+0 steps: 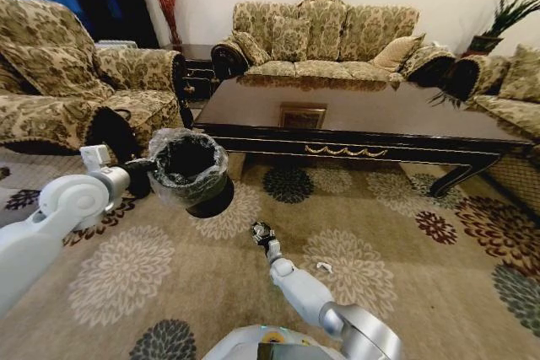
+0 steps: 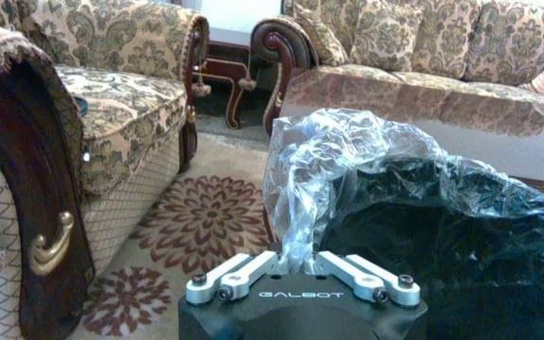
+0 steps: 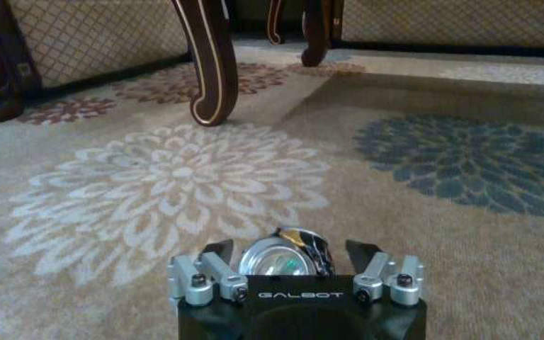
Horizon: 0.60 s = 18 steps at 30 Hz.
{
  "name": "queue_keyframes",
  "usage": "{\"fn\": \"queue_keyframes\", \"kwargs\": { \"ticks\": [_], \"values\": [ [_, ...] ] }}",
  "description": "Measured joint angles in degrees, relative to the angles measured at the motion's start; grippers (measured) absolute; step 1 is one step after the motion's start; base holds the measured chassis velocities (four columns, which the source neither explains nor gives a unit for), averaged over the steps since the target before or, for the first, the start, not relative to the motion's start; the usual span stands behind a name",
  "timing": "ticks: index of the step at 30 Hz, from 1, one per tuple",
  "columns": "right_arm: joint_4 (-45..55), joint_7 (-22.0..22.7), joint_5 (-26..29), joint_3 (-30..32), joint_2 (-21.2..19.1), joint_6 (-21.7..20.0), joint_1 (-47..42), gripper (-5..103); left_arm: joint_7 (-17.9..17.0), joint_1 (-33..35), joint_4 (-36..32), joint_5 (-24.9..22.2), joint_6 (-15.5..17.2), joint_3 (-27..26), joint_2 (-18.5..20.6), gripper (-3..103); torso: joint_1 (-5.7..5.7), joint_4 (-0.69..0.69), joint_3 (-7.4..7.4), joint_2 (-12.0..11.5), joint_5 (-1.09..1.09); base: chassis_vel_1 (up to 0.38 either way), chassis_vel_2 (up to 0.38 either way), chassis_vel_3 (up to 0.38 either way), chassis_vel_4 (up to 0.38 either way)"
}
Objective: Move to the front of the table and pick up the trash from the floor, then place it into the trash bin.
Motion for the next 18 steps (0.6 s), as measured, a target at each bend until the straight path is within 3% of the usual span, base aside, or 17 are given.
{"fn": "queue_keyframes", "kwargs": {
  "ticks": [2, 7, 18],
  "values": [
    [-0.08, 0.01, -0.04, 0.03, 0.0, -0.07, 0.0, 84, 0.01, -0.06, 0.05, -0.01, 0.0, 0.04, 0.01, 4, 0.0, 0.0, 0.0, 0.0, 0.0, 0.0, 0.0, 0.0, 0.0],
    [-0.61, 0.15, -0.2, 0.01, 0.0, -0.4, -0.01, 99, 0.05, -0.09, 0.27, -0.03, 0.06, 0.11, 0.01, 4, -0.01, 0.01, -0.01, 0.0, 0.0, -0.021, 0.022, 0.034, -0.023],
    [-0.36, -0.77, -0.54, 0.17, 0.0, 0.8, -0.12, 100, 0.07, 0.71, -0.26, 0.49, 0.14, 0.15, -0.69, 4, 0.04, -0.03, 0.02, 0.0, 0.0, -0.141, 0.17, 0.171, -0.154]
  ]
}}
